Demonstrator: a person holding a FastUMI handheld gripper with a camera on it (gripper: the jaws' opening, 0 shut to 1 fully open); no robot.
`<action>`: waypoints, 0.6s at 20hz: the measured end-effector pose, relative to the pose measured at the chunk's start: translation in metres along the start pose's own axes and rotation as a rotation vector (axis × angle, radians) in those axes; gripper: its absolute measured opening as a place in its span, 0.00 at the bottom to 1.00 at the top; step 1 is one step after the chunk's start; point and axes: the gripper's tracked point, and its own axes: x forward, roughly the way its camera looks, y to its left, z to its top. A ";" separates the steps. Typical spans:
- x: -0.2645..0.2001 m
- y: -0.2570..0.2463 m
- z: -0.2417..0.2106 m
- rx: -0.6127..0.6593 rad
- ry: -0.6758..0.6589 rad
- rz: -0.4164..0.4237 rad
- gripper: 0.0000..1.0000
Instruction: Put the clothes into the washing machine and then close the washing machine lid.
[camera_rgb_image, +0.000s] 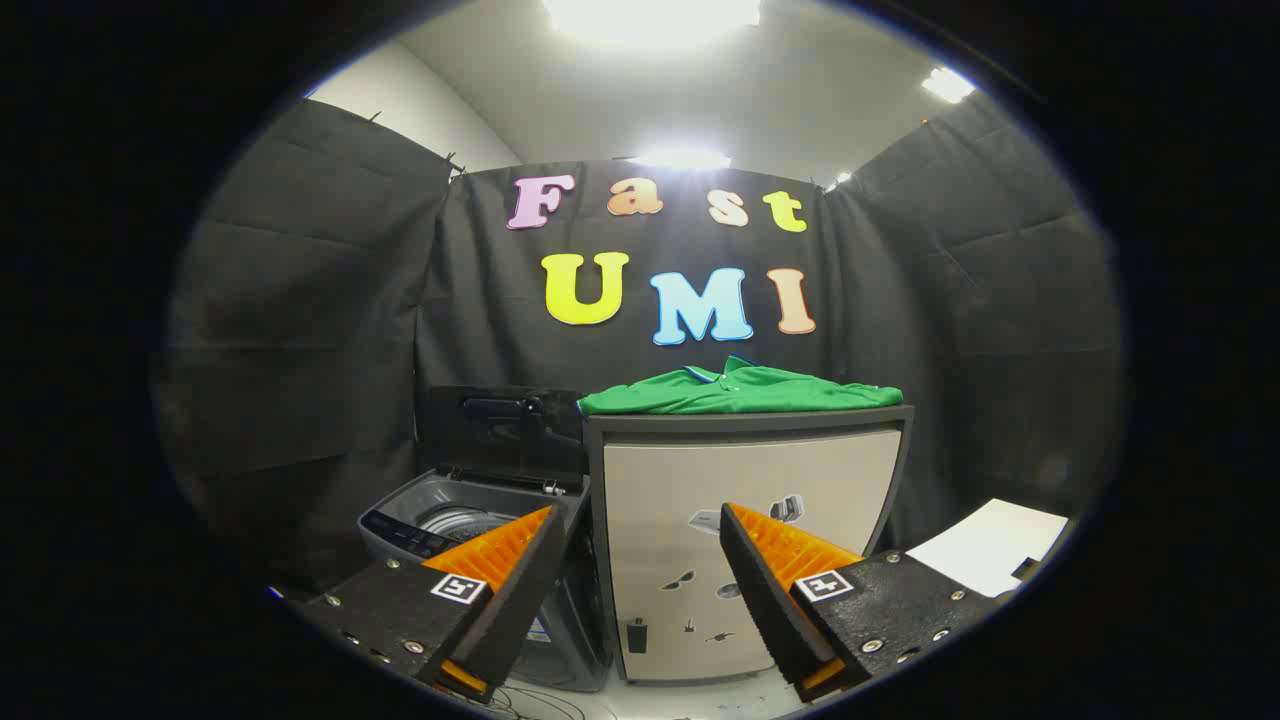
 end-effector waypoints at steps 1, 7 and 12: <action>0.000 -0.001 -0.001 0.002 0.008 -0.004 0.96; 0.000 -0.007 0.003 0.003 0.008 -0.010 0.96; 0.002 -0.011 0.008 -0.006 0.001 -0.012 0.96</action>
